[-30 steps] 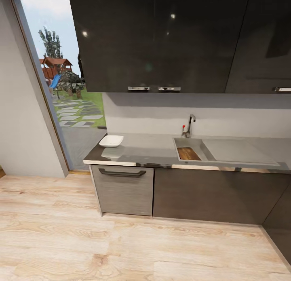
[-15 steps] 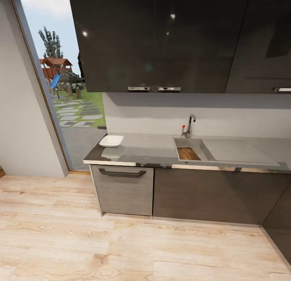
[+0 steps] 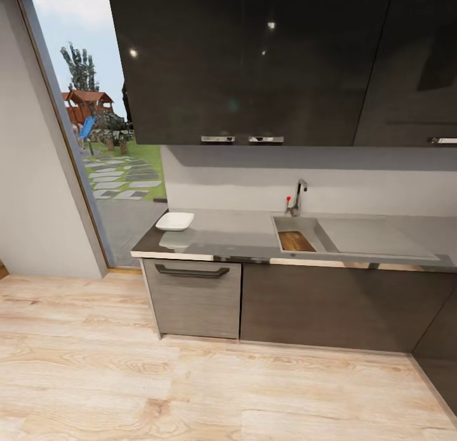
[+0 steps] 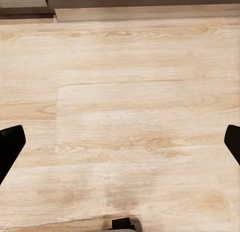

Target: In the kitchen, take the Vidalia onion out of the sink, dice it on the chopping board with the paring knife, put the diced onion into the bowl on the countertop, then place both the paring knife and the chopping board into the sink.

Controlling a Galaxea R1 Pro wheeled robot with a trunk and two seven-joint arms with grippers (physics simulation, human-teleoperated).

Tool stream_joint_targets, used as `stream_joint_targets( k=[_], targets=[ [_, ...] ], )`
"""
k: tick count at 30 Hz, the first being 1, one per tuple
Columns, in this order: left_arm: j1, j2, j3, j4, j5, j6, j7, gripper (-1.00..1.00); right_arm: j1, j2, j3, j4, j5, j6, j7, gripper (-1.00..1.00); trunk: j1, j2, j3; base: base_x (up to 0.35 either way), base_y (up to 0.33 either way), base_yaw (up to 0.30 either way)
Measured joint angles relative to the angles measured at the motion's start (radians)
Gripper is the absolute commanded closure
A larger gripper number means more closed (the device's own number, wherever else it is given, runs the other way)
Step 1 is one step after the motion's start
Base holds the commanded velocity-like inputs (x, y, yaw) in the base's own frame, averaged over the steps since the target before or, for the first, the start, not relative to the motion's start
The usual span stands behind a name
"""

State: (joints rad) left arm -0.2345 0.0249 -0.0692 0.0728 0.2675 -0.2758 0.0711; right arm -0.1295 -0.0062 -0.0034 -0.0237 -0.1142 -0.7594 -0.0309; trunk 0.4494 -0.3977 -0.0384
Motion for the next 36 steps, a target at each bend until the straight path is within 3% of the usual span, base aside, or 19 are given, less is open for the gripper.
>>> stream_joint_targets(
  k=[36],
  targets=[
    [0.0,0.0,0.0,0.0,0.0,0.0,0.0,-1.0,0.0,0.0,0.0,0.0,0.0,0.0,0.0,-1.0,0.0,0.0,0.0,0.0,0.0,0.0]
  ],
)
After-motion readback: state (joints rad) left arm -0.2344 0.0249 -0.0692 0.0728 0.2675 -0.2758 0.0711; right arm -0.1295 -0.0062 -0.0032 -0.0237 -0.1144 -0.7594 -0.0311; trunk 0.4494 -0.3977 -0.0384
